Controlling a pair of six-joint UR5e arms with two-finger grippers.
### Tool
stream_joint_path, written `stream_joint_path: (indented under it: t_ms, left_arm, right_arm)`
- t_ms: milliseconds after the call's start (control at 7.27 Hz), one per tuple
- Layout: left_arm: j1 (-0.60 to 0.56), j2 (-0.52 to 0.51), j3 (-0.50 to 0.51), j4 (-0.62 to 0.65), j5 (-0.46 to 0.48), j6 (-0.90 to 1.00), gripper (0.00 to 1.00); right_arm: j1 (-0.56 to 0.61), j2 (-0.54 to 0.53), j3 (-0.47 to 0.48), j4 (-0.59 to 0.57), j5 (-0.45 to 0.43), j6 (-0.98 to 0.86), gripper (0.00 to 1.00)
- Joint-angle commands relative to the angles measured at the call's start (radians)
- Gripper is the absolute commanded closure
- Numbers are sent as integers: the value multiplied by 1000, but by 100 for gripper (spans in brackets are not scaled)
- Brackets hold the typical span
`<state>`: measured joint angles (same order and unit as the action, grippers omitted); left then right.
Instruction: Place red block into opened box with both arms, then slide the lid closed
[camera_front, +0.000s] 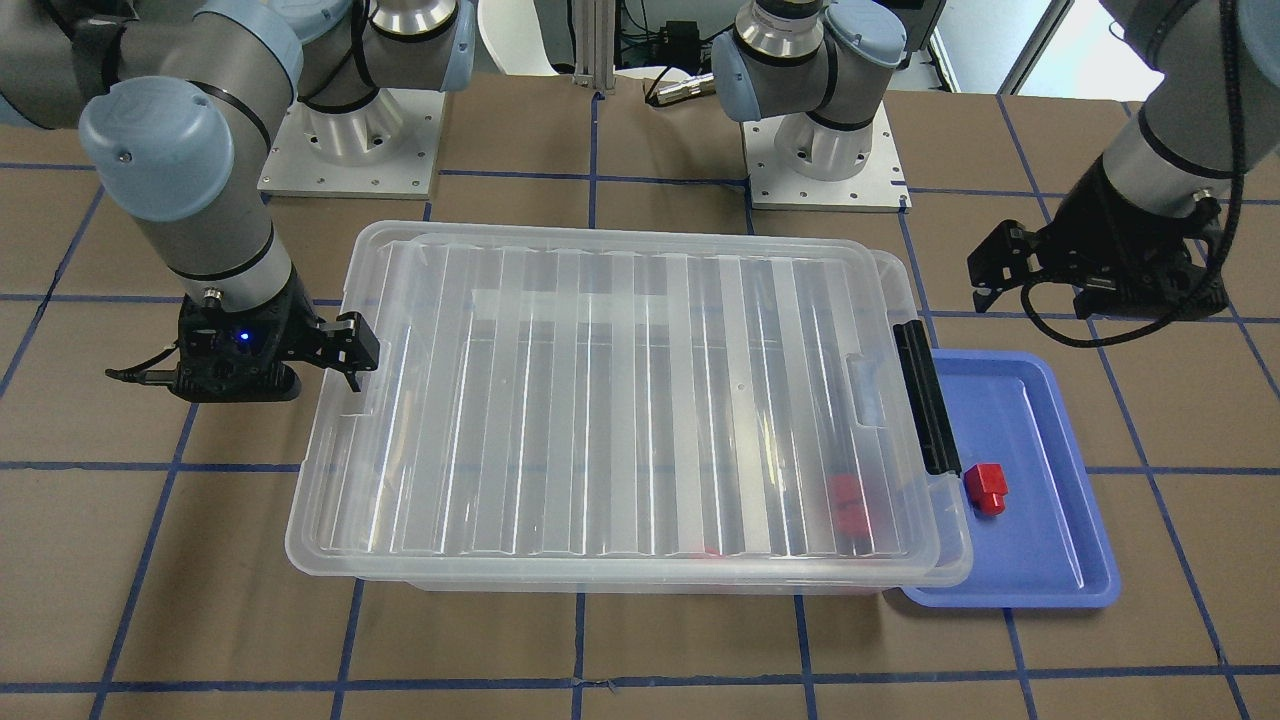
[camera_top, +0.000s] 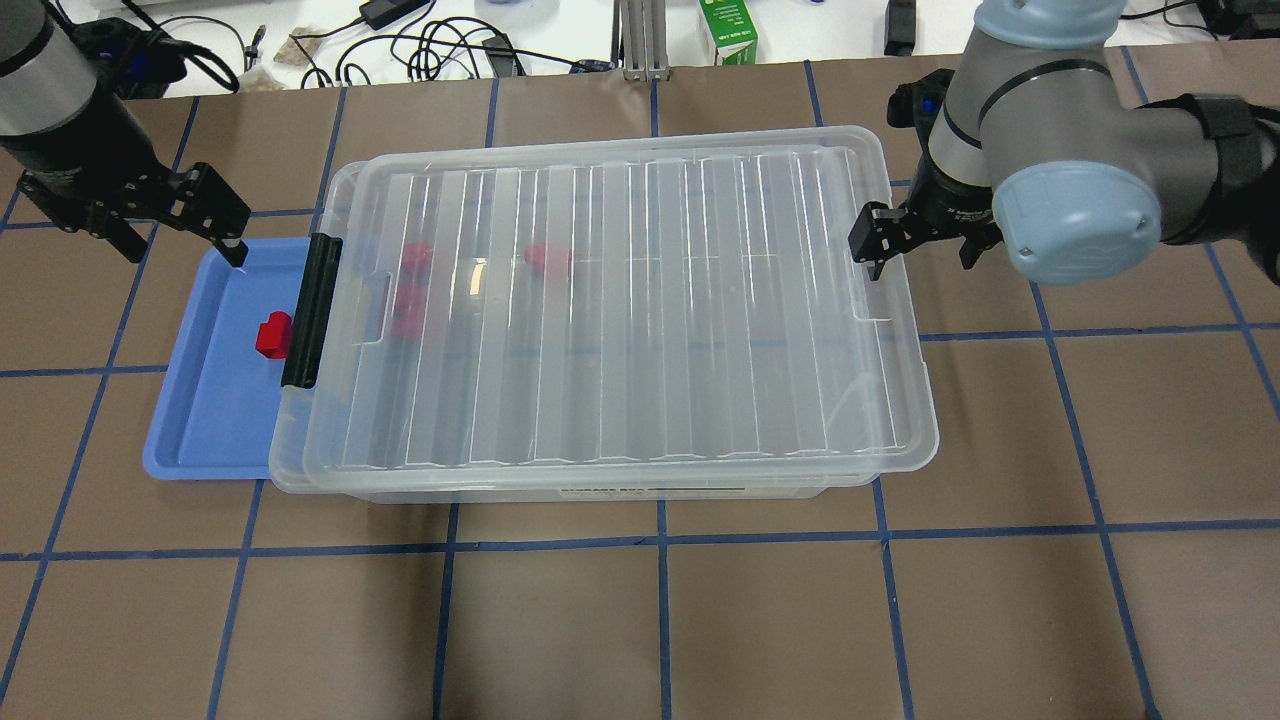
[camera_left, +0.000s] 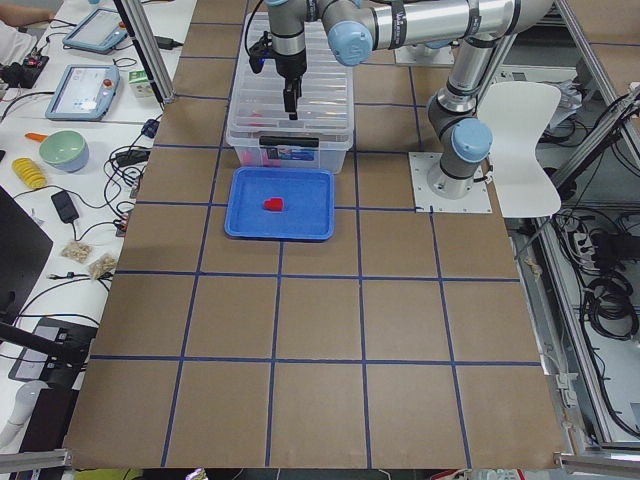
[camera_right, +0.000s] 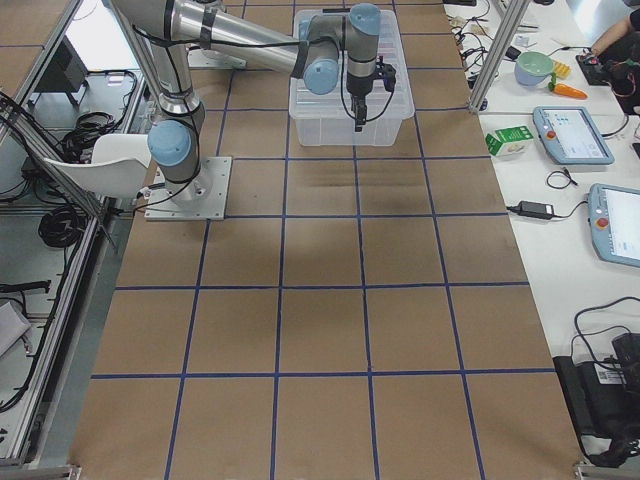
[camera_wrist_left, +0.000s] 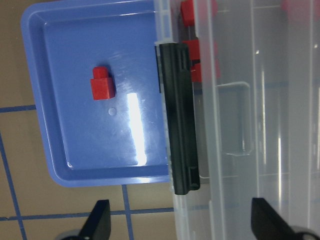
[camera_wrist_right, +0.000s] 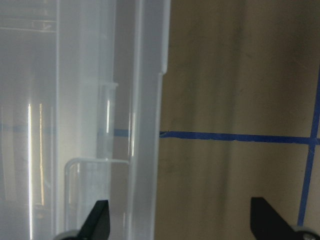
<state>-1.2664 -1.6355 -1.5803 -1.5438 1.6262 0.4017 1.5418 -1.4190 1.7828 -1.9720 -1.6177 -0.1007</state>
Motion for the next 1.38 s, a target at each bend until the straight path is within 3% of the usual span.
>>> stream_joint_path:
  t_ms: [0, 275, 826, 1101, 1239]
  left_arm:
    - [79, -55, -4, 63, 9, 129, 0]
    - [143, -130, -10, 71, 0, 118, 0]
    - [144, -305, -94, 356, -6, 44, 0]
    - [118, -363, -113, 398, -9, 23, 0]
    - [108, -388, -112, 401, -6, 17, 0]
  right_arm:
    - [-2, 6, 10, -31, -40, -31, 0]
    - [-55, 6, 10, -28, -109, -80, 0]
    - [-187, -1, 10, -24, -114, -229, 0]
    - [-251, -5, 10, -25, -119, -322, 0]
    - [-284, -5, 9, -25, -163, -370, 0]
